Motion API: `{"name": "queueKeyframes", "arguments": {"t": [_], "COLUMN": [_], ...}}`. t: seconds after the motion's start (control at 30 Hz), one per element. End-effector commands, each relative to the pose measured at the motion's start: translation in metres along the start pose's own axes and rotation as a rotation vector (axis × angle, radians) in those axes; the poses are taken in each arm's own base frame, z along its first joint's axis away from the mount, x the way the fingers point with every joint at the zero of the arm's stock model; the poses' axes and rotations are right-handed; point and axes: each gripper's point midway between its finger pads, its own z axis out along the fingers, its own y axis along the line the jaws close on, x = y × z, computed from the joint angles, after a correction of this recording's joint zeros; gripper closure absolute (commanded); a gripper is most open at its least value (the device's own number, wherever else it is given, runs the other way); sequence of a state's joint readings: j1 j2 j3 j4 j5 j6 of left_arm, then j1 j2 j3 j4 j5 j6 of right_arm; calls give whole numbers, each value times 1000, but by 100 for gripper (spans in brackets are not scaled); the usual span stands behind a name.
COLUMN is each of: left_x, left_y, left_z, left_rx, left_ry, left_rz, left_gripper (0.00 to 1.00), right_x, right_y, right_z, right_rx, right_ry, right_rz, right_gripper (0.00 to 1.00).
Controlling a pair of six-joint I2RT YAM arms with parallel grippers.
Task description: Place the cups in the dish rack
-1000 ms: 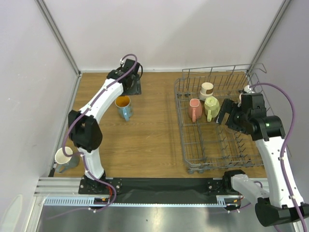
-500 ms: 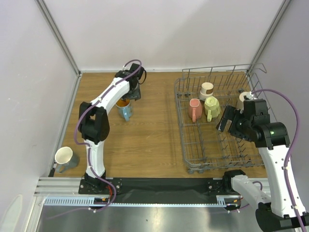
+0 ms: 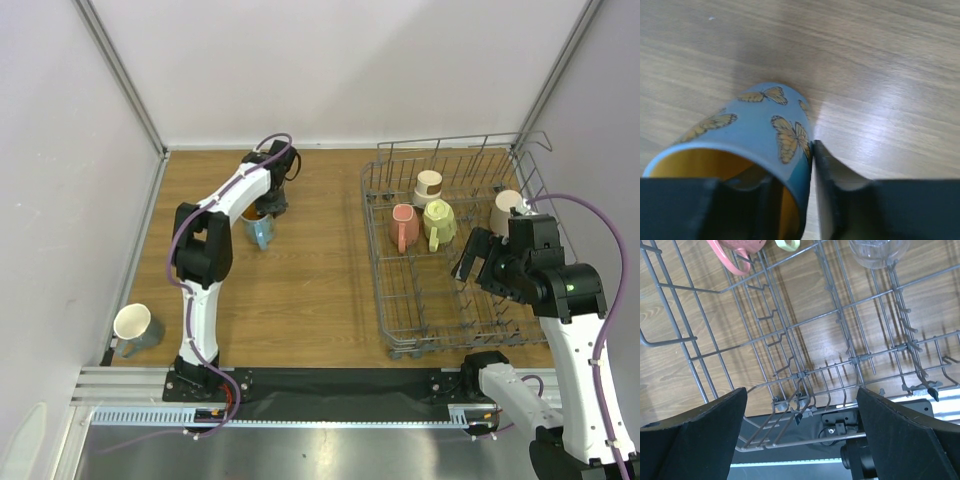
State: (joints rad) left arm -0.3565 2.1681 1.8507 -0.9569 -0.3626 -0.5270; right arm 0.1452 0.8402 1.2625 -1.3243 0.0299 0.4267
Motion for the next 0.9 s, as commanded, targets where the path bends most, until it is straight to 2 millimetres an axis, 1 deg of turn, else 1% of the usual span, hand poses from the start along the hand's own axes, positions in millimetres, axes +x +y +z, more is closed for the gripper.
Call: {"name": "queueKeyframes", "arguments": {"t": [0.0,0.03,0.07,0.1,0.13,0.2,0.27,0.33,0.37,0.4,0.43,0.47,0.5,0.53,0.57,0.6,0.63,0.67,0.7,0.73,0.77,0.8,0.83,0.87], "left_x": [-17,-17,-16,-17,-19,-22,-32,-38,-48,-54,-57,-63,-66,-68,-66,-68,-68,-59,-56,-65,-45,-40,-35,-26], "left_y": [-2,-1,1,1,2,2,1,-3,-4,-7,-14,-15,-15,-26,-30,-30,-42,-47,-44,-50,-59,-62,-59,-65], "left_z": [0,1,0,-1,-7,-14,-32,-49,-71,-83,-99,-124,-139,-158,-168,-201,-222,-229,-259,-285,-289,-303,-336,-348], "left_rx": [29,30,26,25,34,48,84,137,184,222,290,348,392,483,536,628,737,801,887,1000,1091,1166,1282,1380], "left_ry": [-31,-28,-25,-27,-37,-45,-85,-103,-138,-157,-168,-202,-219,-227,-222,-260,-271,-243,-276,-346,-265,-261,-300,-274], "left_rz": [-51,-53,-51,-52,-55,-57,-70,-85,-107,-122,-134,-162,-183,-191,-214,-229,-229,-260,-274,-284,-305,-314,-302,-311], "left_gripper": [70,76,88,94,100,100,100,100,100,100,100,100,100,100,99,100,99,100,100,100,100,100,100,100], "right_x": [0,0,1,1,1,1,0,-3,-6,-5,-6,-6,-7,-10,-8,-9,-8,-12,-12,-17,-13,-14,-13,-12], "right_y": [-2,-2,-2,-1,0,2,6,8,9,16,20,27,32,38,48,54,61,74,82,92,105,111,118,131], "right_z": [-3,-3,-3,-3,-2,1,3,6,7,8,9,9,10,12,11,11,11,8,6,5,-2,-5,-9,-16], "right_rx": [11,10,10,7,4,-7,-23,-24,-28,-65,-81,-124,-146,-175,-231,-262,-296,-373,-419,-475,-556,-602,-649,-741], "right_ry": [-8,-7,-6,-4,-2,3,5,4,-4,17,19,27,33,31,48,54,62,55,58,40,63,63,66,70], "right_rz": [20,21,24,26,29,29,31,23,20,12,-3,-13,-20,-24,-32,-33,-33,-39,-44,-51,-49,-50,-50,-59], "right_gripper": [0,0,0,0,0,0,0,0,0,0,0,0,0,0,0,0,0,0,0,0,0,0,0,0]}}
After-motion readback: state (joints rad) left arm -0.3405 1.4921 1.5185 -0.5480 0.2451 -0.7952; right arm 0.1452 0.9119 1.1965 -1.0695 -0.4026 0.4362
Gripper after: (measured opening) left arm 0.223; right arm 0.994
